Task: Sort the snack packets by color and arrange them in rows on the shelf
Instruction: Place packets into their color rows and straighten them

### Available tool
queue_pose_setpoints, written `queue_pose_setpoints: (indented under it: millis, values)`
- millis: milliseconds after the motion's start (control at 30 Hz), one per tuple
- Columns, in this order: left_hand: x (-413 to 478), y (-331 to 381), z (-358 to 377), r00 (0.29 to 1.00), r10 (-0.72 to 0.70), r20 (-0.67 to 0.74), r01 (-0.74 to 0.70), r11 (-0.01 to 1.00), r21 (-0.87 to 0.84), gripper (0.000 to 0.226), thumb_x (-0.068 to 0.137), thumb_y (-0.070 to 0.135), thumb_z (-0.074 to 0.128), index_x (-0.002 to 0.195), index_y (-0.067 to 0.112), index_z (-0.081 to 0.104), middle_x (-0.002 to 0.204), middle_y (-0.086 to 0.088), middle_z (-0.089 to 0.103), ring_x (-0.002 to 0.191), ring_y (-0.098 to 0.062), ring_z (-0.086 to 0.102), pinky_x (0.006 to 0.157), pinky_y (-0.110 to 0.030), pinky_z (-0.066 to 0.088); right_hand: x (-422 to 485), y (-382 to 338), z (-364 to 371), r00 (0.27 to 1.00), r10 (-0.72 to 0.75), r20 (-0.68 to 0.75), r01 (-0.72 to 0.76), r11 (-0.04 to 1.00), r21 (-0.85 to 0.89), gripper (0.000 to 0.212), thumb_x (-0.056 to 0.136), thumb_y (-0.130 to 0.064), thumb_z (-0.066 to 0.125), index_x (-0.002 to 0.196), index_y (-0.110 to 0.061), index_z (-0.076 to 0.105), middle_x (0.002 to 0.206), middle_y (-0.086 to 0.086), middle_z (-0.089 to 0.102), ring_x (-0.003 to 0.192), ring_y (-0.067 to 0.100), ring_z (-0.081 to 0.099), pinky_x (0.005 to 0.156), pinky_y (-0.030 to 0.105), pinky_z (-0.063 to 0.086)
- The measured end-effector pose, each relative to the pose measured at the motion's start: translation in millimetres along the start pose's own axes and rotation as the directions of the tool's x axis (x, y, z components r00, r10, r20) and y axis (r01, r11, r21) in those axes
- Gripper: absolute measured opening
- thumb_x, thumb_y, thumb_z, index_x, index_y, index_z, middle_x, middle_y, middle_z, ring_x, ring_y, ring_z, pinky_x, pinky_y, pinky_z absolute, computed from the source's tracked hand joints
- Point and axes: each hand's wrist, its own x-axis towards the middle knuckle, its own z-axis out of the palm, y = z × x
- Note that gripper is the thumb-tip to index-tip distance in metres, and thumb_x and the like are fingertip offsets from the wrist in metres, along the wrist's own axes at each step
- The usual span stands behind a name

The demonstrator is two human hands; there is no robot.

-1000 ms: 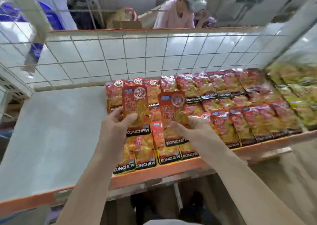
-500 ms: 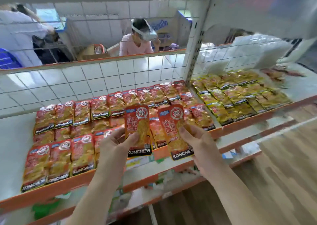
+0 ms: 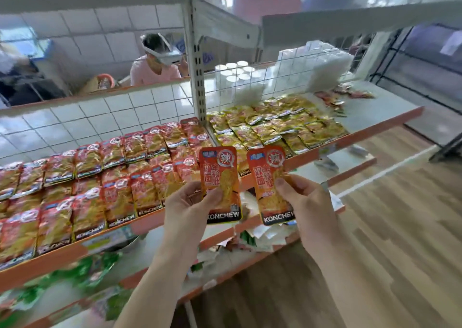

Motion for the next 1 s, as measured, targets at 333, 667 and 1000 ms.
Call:
queue_pose_setpoints:
  millis: [333, 667, 1000]
  values:
    - [7, -8, 17, 0.997, -0.067, 0.034, 0.067, 0.998, 0.0, 0.013, 0.088, 0.009, 0.074, 0.09, 0.021, 0.074, 0.09, 0.002, 0.078, 0.089, -0.021, 0.075, 0.1, -0.048, 0.05, 2, 8, -12, 0.999, 0.037, -0.031, -0.038, 0.999, -0.01, 0.01, 0.093, -0.019, 0.065, 0.092, -0.018, 0.075, 0.086, 0.001, 0.078, 0.079, 0.018, 0.075, 0.062, 0.022, 0.055]
    - [32, -12, -85, 0.979, -0.112, -0.173, 0.099, 0.992, -0.079, 0.023, 0.086, 0.021, 0.077, 0.108, 0.022, 0.069, 0.097, 0.004, 0.077, 0.101, -0.021, 0.07, 0.101, -0.039, 0.047, 17, 19, 87, 0.98, 0.127, 0.154, -0.12, 0.991, -0.054, 0.016, 0.095, -0.019, 0.063, 0.108, -0.016, 0.073, 0.097, 0.001, 0.078, 0.091, 0.02, 0.074, 0.077, 0.029, 0.058]
    - [54, -6, -187, 0.961, -0.051, -0.272, 0.041, 0.998, -0.041, 0.011, 0.085, 0.015, 0.077, 0.094, 0.019, 0.074, 0.088, 0.003, 0.078, 0.083, -0.013, 0.073, 0.084, -0.03, 0.048, 31, 37, 197, 0.975, 0.04, 0.219, 0.001, 0.983, -0.184, 0.005, 0.09, -0.022, 0.071, 0.09, -0.021, 0.076, 0.085, -0.005, 0.077, 0.087, 0.017, 0.072, 0.081, 0.03, 0.055]
